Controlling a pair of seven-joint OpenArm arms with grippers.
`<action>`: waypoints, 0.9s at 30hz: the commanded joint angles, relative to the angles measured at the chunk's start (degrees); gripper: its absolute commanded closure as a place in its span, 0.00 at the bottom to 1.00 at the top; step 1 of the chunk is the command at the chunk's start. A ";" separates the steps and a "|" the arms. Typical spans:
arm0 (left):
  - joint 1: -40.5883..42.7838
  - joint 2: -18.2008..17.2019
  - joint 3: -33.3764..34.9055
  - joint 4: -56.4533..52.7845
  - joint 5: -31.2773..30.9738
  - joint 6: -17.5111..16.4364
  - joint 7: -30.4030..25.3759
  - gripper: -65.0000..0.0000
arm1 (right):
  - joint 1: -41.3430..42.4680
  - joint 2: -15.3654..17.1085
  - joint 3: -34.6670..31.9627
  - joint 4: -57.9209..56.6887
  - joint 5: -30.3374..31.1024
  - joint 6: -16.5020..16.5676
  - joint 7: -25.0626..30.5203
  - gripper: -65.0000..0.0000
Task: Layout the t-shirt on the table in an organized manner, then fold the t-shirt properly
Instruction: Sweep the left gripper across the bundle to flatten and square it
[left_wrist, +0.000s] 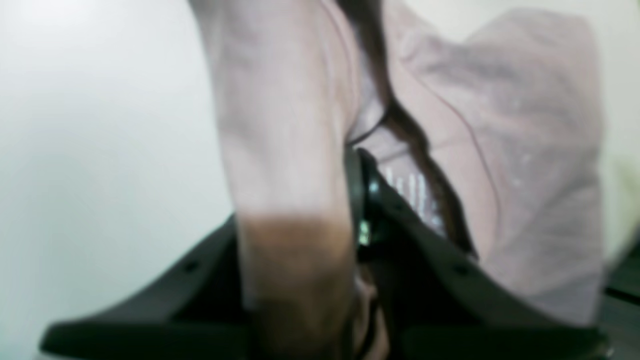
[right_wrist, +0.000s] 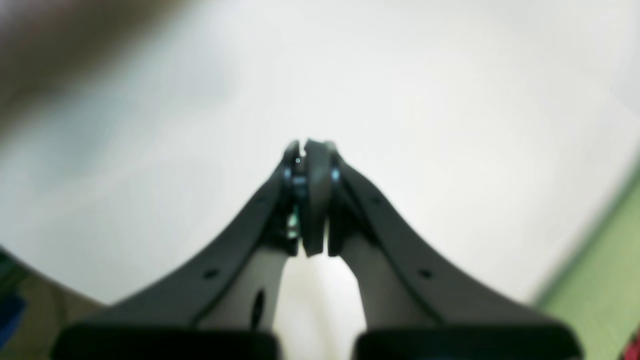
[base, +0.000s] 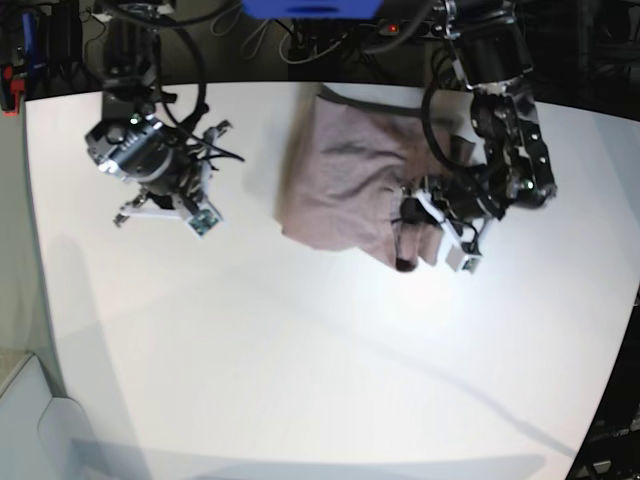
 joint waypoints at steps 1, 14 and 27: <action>-2.58 -1.02 2.39 0.62 2.51 0.18 0.55 1.00 | 0.51 0.37 1.25 1.12 0.44 -0.23 0.92 1.00; -22.97 -4.28 49.78 -20.31 7.44 -0.08 -16.25 1.00 | 0.25 1.78 22.26 0.85 0.26 -0.23 0.92 1.00; -34.31 -0.76 75.01 -25.93 11.39 -0.08 -26.62 1.00 | -4.41 1.42 27.98 0.94 0.44 -0.23 0.92 1.00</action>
